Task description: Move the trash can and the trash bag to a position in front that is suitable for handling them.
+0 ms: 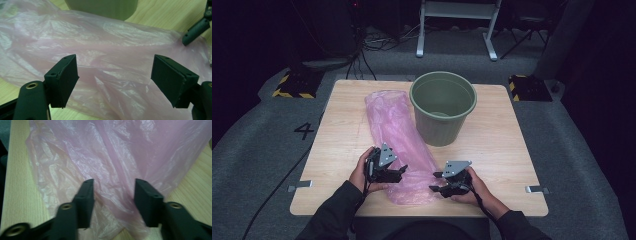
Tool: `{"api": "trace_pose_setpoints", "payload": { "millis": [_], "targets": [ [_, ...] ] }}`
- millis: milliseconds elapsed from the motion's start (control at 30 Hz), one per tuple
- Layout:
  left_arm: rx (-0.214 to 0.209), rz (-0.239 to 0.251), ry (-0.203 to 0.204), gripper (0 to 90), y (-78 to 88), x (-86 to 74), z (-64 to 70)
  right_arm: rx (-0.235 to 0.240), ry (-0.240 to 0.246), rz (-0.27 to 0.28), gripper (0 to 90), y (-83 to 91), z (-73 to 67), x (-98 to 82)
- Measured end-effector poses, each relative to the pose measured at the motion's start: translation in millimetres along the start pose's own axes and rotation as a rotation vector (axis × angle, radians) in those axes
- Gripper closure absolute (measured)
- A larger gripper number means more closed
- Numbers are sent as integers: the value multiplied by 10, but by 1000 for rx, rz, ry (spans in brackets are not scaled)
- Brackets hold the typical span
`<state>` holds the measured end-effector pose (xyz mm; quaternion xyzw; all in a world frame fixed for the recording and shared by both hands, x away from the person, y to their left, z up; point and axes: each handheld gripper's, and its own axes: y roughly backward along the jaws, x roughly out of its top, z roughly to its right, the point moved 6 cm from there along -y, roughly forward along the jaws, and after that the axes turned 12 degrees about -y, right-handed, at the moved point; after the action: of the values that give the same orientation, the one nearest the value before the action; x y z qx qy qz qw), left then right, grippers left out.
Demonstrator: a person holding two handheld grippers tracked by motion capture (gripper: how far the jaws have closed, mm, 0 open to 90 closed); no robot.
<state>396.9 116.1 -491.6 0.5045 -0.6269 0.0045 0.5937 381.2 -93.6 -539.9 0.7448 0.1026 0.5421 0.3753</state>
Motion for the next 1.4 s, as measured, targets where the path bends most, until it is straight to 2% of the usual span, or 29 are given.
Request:
{"api": "trace_pose_setpoints", "payload": {
  "millis": [100, 200, 267, 433, 567, 667, 867, 1000, 1133, 1167, 1200, 1267, 1300, 1367, 1400],
  "targets": [
    [2, 6, 6, 218, 43, -18, -51, -30, 18, 4, 690, 18, 27, 7],
    [-9, 7, 21, 227, 49, -49, -99, -23, 35, 7, 820, 43, 51, -16],
    [-5, 2, 27, 229, 48, -75, -145, -29, 50, 6, 847, 65, 74, -30],
    [14, -9, 53, 230, 48, -141, -246, -55, 32, 11, 871, 197, 271, -116],
    [27, -34, 35, 230, 60, -190, -311, -91, -18, 15, 865, 335, 507, -193],
    [26, -49, 29, 225, 72, -228, -350, -91, -68, 10, 855, 420, 690, -233],
    [31, -71, 38, 225, 82, -327, -453, -142, -96, 3, 842, 553, 976, -290],
    [49, -82, 45, 226, 94, -376, -524, -204, -104, 3, 843, 621, 1164, -312],
    [59, -82, 60, 227, 129, -428, -592, -301, -125, 16, 822, 697, 1369, -347],
    [63, -84, 65, 227, 136, -440, -607, -336, -140, 22, 807, 726, 1437, -361],
    [62, -89, 74, 228, 147, -461, -629, -350, -158, 20, 798, 746, 1476, -369],
    [71, -87, 85, 227, 172, -491, -666, -416, -177, 31, 726, 804, 1581, -384],
    [70, -86, 91, 227, 182, -504, -678, -436, -208, 43, 671, 842, 1625, -391],
    [78, -94, 96, 223, 215, -548, -718, -447, -260, 78, 598, 919, 1658, -382],
    [82, -94, 108, 223, 237, -579, -751, -460, -265, 95, 566, 956, 1661, -374]
  ]
}}
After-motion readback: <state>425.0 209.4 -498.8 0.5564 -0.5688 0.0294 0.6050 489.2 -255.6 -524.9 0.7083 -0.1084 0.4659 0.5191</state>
